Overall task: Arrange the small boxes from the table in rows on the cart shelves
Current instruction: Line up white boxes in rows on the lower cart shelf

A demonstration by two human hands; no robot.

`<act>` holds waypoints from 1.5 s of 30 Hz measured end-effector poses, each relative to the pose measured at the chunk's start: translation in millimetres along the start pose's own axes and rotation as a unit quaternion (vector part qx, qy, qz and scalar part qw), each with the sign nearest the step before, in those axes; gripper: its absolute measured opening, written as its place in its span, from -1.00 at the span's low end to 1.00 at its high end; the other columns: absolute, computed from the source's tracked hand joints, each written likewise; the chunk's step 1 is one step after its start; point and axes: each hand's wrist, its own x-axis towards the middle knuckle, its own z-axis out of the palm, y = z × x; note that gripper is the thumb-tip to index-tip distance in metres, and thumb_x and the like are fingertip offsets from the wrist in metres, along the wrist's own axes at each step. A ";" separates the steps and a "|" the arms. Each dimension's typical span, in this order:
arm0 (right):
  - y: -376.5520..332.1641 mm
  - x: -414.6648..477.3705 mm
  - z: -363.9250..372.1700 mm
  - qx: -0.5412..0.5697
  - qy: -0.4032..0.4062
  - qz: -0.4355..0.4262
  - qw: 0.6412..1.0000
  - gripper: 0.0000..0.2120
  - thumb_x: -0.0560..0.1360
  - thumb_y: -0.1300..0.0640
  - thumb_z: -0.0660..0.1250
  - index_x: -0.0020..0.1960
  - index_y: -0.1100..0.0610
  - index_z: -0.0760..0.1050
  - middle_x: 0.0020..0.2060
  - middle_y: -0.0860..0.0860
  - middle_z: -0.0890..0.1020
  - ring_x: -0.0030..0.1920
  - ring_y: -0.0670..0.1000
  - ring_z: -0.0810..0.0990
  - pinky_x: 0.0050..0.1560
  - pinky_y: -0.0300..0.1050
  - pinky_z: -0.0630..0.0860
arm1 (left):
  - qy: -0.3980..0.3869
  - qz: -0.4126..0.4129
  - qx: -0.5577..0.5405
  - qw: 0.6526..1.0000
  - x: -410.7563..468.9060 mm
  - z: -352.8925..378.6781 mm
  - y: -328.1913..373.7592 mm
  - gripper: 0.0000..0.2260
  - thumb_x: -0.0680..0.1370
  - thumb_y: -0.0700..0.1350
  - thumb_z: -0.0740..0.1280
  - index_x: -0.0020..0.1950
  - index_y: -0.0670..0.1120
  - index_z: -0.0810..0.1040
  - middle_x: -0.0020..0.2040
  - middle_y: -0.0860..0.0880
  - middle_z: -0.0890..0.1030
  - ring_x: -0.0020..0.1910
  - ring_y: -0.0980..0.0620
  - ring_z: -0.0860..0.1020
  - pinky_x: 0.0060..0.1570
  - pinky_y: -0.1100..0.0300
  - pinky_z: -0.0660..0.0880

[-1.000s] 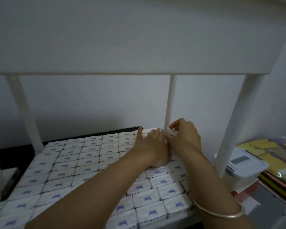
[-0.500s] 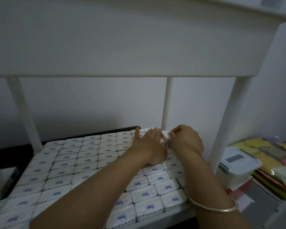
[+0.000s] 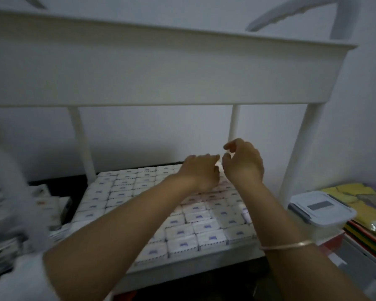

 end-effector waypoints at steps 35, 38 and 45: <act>-91.4 -272.3 18.2 -0.002 -0.268 -0.289 0.919 -0.49 0.37 -0.39 0.29 0.20 -0.16 0.33 0.09 -0.21 0.49 0.13 -0.16 0.43 0.04 -0.16 0.48 | 0.259 -0.339 -0.124 0.896 -421.2 13.9 -115.3 -0.34 0.43 0.27 0.35 0.48 0.19 0.22 0.41 0.06 0.38 0.27 0.12 0.37 0.32 -0.09 0.36; -92.8 -274.5 20.9 0.031 -0.269 -0.289 0.918 -0.32 0.33 -0.33 0.41 0.36 -0.16 0.31 0.17 -0.20 0.44 0.20 -0.18 0.35 0.13 -0.20 0.42 | 0.245 -0.343 -0.137 0.896 -424.9 17.8 -119.1 -0.25 0.39 0.27 0.40 0.51 0.19 0.17 0.40 0.07 0.39 0.22 0.18 0.34 0.29 0.01 0.36; -91.3 -274.4 17.7 0.206 -0.332 -0.175 0.904 -0.51 0.40 0.11 0.50 0.16 -0.18 0.32 0.10 -0.25 0.36 0.06 -0.35 0.45 -0.02 -0.42 0.50 | 0.301 -0.285 -0.156 0.897 -419.6 17.7 -114.0 -0.21 0.26 0.23 0.51 0.43 0.18 0.29 0.27 0.17 0.35 0.15 0.39 0.33 0.05 0.44 0.32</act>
